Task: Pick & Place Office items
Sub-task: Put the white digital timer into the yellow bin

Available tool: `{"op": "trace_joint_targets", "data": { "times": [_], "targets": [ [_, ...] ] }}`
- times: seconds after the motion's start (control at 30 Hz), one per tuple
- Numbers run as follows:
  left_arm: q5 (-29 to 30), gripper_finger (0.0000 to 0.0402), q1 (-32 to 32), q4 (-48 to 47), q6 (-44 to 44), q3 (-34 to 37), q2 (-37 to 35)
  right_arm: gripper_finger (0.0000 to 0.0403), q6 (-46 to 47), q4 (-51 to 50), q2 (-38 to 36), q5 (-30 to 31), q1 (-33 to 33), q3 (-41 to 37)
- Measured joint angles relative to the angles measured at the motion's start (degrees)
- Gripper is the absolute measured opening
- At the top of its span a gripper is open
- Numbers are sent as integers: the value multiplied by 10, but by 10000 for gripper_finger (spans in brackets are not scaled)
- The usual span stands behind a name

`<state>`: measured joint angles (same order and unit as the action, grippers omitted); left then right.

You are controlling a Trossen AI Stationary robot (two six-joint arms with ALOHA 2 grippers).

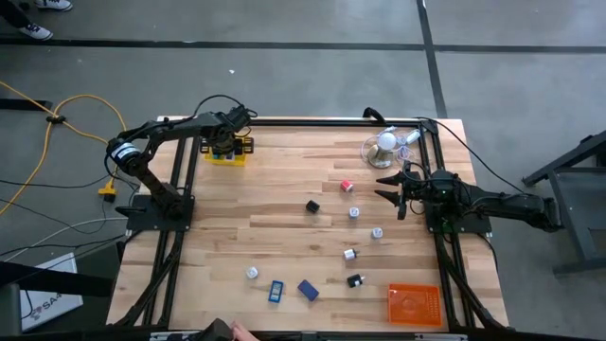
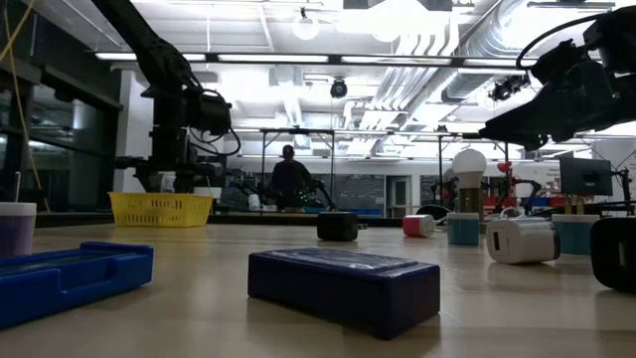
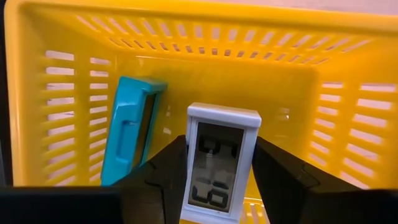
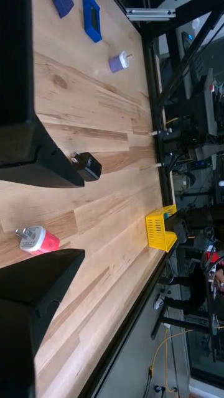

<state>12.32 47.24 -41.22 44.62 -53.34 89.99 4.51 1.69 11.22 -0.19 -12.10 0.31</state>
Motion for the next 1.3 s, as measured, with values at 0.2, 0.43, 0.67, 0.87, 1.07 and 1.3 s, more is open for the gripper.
{"op": "trace_joint_targets", "data": {
  "times": [0.2,0.43,0.67,0.87,1.07,1.3],
  "targets": [
    [0,164,0,-1,0,0,0,158,0,0,0,0,0,0],
    [0,166,0,-1,-11,0,0,158,0,0,0,0,0,0],
    [0,166,0,-1,-16,0,0,158,0,0,0,0,0,0],
    [0,166,0,-1,-26,0,0,158,0,0,0,0,0,0],
    [-2,167,0,8,-28,0,0,158,0,0,0,0,0,0],
    [-2,168,0,13,-41,0,0,158,0,0,0,0,0,0]
  ]
}}
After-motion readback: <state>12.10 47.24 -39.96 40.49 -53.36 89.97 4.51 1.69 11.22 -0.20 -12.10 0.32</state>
